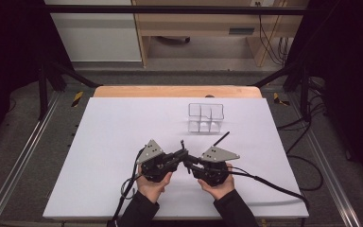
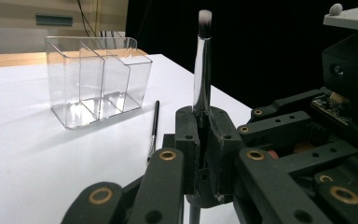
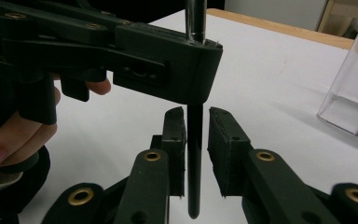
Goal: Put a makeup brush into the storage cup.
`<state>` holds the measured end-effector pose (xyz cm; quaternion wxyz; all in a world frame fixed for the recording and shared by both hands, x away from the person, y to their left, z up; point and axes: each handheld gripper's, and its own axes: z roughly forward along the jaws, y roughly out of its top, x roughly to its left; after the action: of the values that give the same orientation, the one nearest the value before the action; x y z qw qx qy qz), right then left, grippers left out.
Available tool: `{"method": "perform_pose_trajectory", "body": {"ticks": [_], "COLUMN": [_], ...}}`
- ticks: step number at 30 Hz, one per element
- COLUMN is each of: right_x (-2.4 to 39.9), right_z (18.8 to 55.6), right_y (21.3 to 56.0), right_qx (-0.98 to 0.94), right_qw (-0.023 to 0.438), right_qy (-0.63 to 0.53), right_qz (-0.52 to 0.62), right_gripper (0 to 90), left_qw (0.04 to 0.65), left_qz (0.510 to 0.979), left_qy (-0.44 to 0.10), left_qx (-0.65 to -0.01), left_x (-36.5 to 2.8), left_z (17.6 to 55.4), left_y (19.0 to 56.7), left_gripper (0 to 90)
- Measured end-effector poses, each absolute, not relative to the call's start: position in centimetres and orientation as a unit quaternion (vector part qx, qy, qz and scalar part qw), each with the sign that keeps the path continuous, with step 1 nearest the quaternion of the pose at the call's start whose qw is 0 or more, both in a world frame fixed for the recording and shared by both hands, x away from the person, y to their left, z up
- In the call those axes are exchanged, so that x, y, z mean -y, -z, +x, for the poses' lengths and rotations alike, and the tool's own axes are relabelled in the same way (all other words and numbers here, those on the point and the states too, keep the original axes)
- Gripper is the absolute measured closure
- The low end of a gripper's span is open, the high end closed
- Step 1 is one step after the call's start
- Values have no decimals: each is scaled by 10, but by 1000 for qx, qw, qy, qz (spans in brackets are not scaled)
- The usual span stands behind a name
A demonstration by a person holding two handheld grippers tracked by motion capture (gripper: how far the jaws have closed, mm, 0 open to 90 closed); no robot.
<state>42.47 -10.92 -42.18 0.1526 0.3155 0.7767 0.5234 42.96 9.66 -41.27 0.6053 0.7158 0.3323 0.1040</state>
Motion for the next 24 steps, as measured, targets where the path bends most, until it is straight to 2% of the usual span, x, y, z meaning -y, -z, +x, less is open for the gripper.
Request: {"method": "perform_pose_trajectory", "body": {"ticks": [4,14,24], "right_x": [109,109,110], "right_z": [424,424,426], "right_y": [421,421,422], "right_qx": [-776,-774,-775], "right_qw": [150,146,152], "right_qy": [-525,-528,-523], "right_qz": [316,318,322], "right_gripper": [826,838,838], "left_qw": [603,605,601], "left_qz": [718,716,723], "left_qy": [-106,-100,-114], "left_qx": [-331,-333,-321], "left_x": [-96,-97,-109], "left_z": [429,431,433], "left_y": [413,412,404], "left_gripper": [832,820,527]}}
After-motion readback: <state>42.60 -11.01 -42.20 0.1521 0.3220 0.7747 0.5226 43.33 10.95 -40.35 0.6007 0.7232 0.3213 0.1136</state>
